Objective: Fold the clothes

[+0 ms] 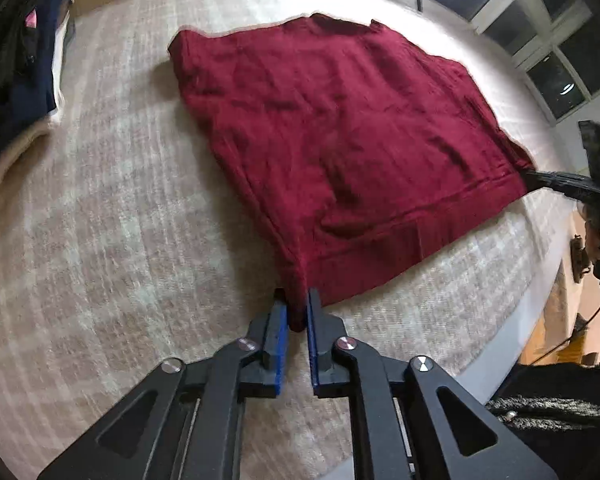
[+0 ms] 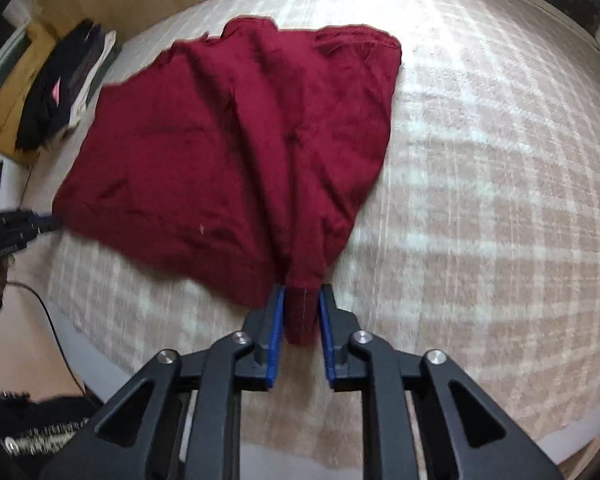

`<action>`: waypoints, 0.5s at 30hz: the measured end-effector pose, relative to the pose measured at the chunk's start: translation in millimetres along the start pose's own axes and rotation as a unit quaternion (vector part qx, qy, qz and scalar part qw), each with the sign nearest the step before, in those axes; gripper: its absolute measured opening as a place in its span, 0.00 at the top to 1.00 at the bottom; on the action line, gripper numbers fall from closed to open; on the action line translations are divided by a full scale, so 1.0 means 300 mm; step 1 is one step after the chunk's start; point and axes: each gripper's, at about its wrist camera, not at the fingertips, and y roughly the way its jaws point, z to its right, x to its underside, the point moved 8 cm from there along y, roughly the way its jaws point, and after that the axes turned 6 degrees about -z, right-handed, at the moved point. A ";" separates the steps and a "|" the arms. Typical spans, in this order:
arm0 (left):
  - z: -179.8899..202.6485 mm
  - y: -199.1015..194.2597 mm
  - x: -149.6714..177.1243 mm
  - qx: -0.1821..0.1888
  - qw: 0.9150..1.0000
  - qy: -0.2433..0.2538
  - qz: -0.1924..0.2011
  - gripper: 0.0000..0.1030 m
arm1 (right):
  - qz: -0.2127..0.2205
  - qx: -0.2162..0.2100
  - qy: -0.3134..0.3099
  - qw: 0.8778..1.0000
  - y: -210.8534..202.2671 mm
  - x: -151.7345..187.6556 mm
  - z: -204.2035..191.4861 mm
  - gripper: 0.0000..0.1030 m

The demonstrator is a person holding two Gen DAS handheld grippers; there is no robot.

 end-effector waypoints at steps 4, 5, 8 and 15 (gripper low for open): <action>-0.011 -0.091 0.031 -0.046 0.999 0.015 0.017 0.90 | 0.027 0.019 -0.004 0.999 -0.073 -0.039 0.038 0.77; 0.006 -0.124 0.024 -0.052 0.998 0.019 0.029 0.90 | 0.033 0.024 -0.005 0.999 -0.092 -0.049 0.047 0.76; 0.090 -0.218 -0.006 -0.064 0.995 0.043 0.067 0.88 | 0.054 0.030 -0.007 0.998 -0.133 -0.117 0.083 0.69; 0.526 -0.214 -0.155 -0.006 0.983 0.136 0.120 0.83 | 0.031 0.033 -0.040 0.998 0.072 -0.388 0.137 0.69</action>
